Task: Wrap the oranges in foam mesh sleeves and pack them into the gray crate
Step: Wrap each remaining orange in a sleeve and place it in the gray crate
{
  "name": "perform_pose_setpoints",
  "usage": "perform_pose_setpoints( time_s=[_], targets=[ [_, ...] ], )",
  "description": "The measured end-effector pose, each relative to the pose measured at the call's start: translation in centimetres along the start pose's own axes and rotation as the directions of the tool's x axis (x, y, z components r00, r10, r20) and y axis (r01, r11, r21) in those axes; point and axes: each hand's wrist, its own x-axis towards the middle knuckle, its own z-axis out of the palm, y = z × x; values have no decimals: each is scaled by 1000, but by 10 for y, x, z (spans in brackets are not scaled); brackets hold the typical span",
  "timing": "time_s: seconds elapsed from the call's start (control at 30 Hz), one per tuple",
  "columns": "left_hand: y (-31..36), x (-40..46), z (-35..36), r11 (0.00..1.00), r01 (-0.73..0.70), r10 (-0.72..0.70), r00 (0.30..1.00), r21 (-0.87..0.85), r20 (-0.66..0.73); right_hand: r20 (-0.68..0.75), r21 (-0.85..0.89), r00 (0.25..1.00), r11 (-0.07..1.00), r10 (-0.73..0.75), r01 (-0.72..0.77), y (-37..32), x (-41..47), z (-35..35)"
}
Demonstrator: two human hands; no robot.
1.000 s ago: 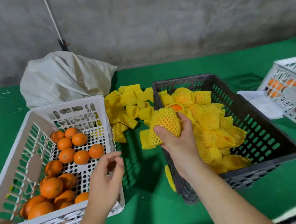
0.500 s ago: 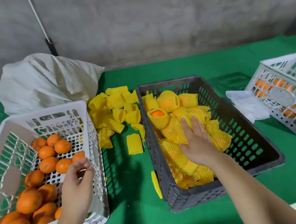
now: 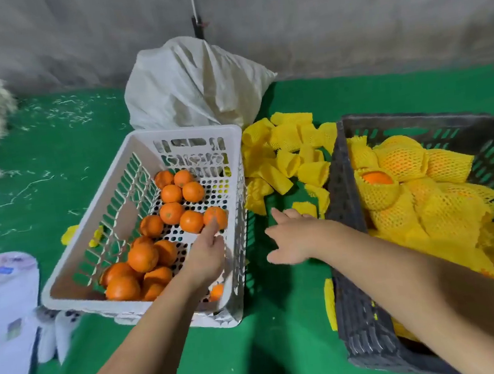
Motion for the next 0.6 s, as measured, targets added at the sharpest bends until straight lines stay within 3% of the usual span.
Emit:
perform_pose_setpoints(
  time_s=[0.07,0.13,0.23,0.33,0.43,0.6],
  targets=[
    [-4,23,-10,963,-42,35,999,265,28,111,-21,991,997,71,-69,7,32,-1],
    [-15,46,-16,843,-78,67,997,532,40,174,-65,977,991,124,-114,17,56,3],
    [-41,76,-23,660,6,-65,997,751,48,190,-212,961,964,203,-162,23,85,9],
    [-61,107,-23,548,3,-149,984,836,94,188,-339,955,928,230,-156,22,103,16],
    [-67,132,-12,532,1,-181,977,847,113,243,-384,935,911,259,-152,28,112,24],
    [-81,145,17,454,61,18,997,889,-78,294,-388,926,915,238,-112,33,139,45]
  ],
)
